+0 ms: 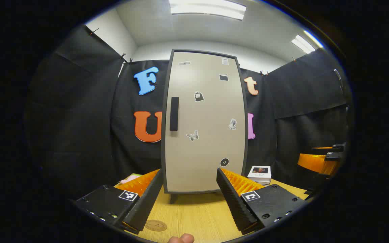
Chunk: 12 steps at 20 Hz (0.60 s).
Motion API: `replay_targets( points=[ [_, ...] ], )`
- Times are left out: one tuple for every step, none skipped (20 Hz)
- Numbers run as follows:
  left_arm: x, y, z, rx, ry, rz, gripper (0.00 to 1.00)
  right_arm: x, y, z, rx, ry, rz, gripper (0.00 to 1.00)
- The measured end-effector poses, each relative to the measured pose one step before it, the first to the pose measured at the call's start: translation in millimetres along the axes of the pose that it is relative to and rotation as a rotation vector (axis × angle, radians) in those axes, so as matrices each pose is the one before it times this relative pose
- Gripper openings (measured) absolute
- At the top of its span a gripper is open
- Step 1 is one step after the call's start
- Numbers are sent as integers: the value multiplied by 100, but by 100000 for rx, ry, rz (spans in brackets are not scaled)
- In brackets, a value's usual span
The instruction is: Open the cabinet door with the right hand, grasp the bottle in the cabinet with the left hand and place it on the coaster, then close the cabinet door with the right hand.
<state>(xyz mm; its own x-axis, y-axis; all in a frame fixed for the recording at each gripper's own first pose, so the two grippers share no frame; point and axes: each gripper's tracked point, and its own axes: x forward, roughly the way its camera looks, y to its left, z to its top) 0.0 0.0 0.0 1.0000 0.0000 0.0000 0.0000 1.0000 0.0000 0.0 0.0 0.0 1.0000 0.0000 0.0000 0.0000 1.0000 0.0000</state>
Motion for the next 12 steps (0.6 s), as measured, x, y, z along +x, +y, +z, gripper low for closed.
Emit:
replay_targets(
  points=[
    [41, 14, 102, -1074, -68, 54, 95, -44, 43, -18, 70, -25, 79, 99],
    [43, -80, 268, -572, -459, -65, 95, -86, -47, 81, 499, -353, -65, 98],
    [5, 225, 166, 183, -684, 779, 95, -30, -3, 168, 506, -147, -109, 98],
    [66, 246, 251, 334, -571, 516, 95, 22, -65, 15, 250, 9, 116, 98],
    [-47, -4, 35, 94, -90, 230, 95, -20, -34, 138, 27, -189, -8, 99],
    [-78, -109, -30, 70, 216, 43, 95, -171, -52, 101, -82, -420, -160, 99],
    [-16, -38, -3, 282, 124, 49, 95, -68, -92, 37, -141, -493, -56, 99],
    [9, 69, 14, 296, 10, 258, 95, -66, 40, 62, -217, -341, 149, 99],
    [34, -111, 18, 199, -94, -151, 95, -83, 18, -21, 10, -118, 377, 99],
    [30, -149, -74, 196, 406, -246, 95, -76, 105, -126, 204, 98, 504, 99],
    [-10, -208, -174, 151, 535, -291, 95, 58, 51, -30, 252, 118, 523, 99],
    [13, -153, 21, 54, 121, -283, 95, -6, 31, 68, 59, 7, 163, 99]
  ],
)
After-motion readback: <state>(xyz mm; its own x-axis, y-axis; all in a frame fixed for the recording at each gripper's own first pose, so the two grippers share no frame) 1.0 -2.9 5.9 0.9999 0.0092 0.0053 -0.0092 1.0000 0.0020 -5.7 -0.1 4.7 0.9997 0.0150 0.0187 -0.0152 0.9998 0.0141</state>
